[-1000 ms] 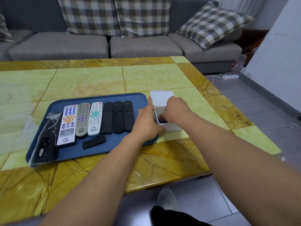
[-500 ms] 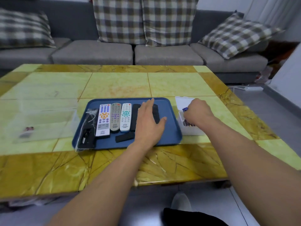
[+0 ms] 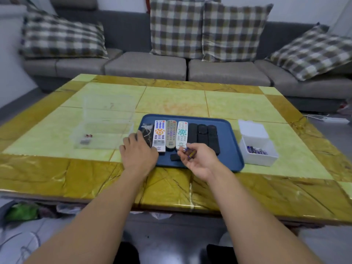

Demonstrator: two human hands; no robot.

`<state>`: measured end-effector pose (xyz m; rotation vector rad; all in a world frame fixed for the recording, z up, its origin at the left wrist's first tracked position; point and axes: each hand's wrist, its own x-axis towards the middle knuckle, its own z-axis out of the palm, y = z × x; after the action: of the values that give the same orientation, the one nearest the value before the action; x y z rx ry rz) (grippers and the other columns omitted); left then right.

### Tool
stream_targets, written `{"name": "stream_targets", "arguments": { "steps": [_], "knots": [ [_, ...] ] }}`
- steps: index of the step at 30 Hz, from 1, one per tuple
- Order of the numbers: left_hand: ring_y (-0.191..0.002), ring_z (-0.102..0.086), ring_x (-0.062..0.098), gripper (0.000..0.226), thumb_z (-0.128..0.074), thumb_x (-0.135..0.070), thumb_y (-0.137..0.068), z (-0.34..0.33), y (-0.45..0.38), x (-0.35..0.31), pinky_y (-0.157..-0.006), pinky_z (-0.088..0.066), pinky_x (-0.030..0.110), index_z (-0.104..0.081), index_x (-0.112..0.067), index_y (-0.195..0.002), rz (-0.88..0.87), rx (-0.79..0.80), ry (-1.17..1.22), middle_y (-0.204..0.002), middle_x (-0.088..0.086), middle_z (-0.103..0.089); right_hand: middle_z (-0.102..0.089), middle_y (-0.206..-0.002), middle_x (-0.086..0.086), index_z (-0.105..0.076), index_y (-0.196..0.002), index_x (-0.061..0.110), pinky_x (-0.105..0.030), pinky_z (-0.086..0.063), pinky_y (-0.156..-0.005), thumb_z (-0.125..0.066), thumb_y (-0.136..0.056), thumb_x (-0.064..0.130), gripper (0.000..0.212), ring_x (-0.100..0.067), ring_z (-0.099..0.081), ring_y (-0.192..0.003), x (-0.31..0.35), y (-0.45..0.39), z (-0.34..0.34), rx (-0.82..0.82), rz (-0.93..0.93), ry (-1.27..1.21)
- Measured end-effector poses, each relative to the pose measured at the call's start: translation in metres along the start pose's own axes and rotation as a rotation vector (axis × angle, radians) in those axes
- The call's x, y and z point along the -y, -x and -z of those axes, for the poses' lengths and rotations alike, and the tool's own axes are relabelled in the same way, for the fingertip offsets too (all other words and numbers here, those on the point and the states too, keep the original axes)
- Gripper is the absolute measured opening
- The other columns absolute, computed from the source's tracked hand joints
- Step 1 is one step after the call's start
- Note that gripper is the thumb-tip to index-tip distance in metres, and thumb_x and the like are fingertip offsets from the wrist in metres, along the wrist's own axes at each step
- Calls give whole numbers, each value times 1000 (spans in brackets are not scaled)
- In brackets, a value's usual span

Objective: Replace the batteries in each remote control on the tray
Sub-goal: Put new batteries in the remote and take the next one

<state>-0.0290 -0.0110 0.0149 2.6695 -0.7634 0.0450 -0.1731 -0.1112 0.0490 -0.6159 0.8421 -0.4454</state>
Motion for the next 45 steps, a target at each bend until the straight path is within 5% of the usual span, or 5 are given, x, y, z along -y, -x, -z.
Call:
{"name": "stream_targets", "arguments": {
  "steps": [17, 24, 34, 42, 45],
  "knots": [
    [-119, -55, 39, 65, -69, -34, -81, 12, -8, 7, -95, -46, 43, -43, -1, -131, 106, 177, 142, -129, 20, -53, -70, -76, 4, -68, -102, 13, -20, -22, -36, -76, -87, 25, 20, -5, -29, -45, -15, 11, -28, -20, 188, 429],
    [-87, -54, 30, 41, -73, -20, -75, 45, 11, 10, -71, -41, 33, -48, -10, -105, -11, 36, 290, -102, 11, -59, -71, -81, 6, -71, -101, 24, -15, -40, -54, -82, -81, 31, 24, 1, -55, -59, -7, 31, -22, -104, 448, 418],
    [-71, -66, 23, 53, -69, 12, -79, 58, 38, -7, -62, -52, 32, -54, -8, -126, -14, 382, 1339, -100, 13, -73, -76, -95, 9, -72, -91, 26, -17, -55, -71, -81, -82, 29, 13, -1, -70, -90, 1, 49, -21, 17, 833, 601],
    [-83, -63, 31, 42, -31, -16, -99, 50, 43, -29, -72, -53, 41, -62, -4, -125, 113, 540, 1707, -107, 21, -68, -73, -85, 16, -72, -85, 28, -33, -58, -78, -82, -80, 30, 12, 2, -68, -88, -4, 41, -19, 24, 907, 831],
    [-86, -70, 21, 48, -27, -31, -107, 48, 41, -31, -67, -58, 34, -67, -8, -117, 173, 554, 1738, -106, 11, -74, -74, -84, 15, -74, -83, 27, -20, -52, -69, -84, -78, 27, 11, 6, -65, -73, -5, 42, -16, 54, 930, 925]
  ]
}}
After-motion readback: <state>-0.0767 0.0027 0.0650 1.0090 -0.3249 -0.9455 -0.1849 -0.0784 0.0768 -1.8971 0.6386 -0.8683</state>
